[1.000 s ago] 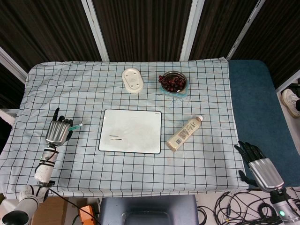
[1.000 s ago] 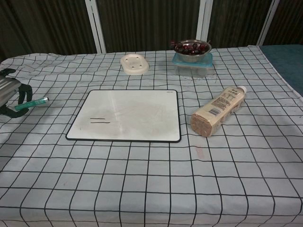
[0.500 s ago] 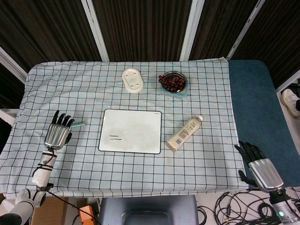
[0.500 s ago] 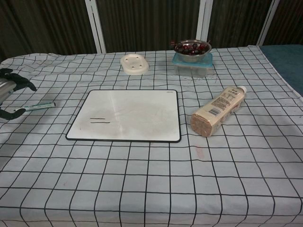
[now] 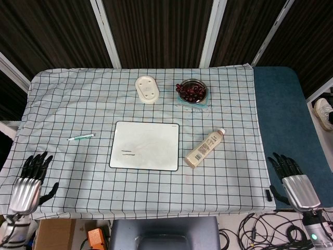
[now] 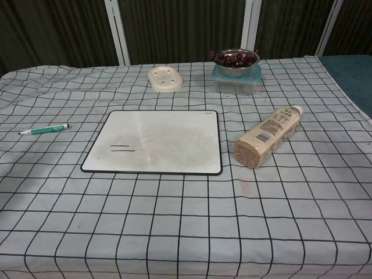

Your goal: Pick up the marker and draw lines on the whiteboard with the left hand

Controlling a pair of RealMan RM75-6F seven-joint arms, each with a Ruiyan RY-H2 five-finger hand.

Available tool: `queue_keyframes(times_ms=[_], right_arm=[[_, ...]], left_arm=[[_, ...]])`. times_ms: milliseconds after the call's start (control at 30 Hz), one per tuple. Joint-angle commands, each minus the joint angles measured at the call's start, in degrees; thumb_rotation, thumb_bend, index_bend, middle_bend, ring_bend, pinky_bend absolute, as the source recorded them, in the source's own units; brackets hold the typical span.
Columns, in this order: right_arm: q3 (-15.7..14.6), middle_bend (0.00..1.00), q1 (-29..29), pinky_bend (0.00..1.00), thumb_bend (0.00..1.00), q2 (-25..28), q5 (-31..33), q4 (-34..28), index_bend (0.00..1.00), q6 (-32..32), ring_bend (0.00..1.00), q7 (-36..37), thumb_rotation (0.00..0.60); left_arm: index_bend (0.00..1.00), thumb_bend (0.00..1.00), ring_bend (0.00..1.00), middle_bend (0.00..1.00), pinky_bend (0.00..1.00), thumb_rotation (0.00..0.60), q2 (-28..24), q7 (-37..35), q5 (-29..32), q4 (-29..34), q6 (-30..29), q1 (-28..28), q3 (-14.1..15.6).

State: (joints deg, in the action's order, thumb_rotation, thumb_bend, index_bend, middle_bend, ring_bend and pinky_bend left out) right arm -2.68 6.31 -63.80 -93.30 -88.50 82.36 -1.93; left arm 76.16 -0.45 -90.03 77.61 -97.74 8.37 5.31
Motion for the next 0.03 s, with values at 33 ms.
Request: queue_keyframes(times_ms=[33], right_arm=[[-0.22,0.00,-0.32,0.09,0.32,0.11,-0.58,-0.23,0.00,0.45,0.00,-0.16,0.600]], left_arm=[[0.00,0.33,0.00,0.00,0.00,0.600,-5.39,0.44,-2.83,5.34,-3.12,-4.26,2.69]])
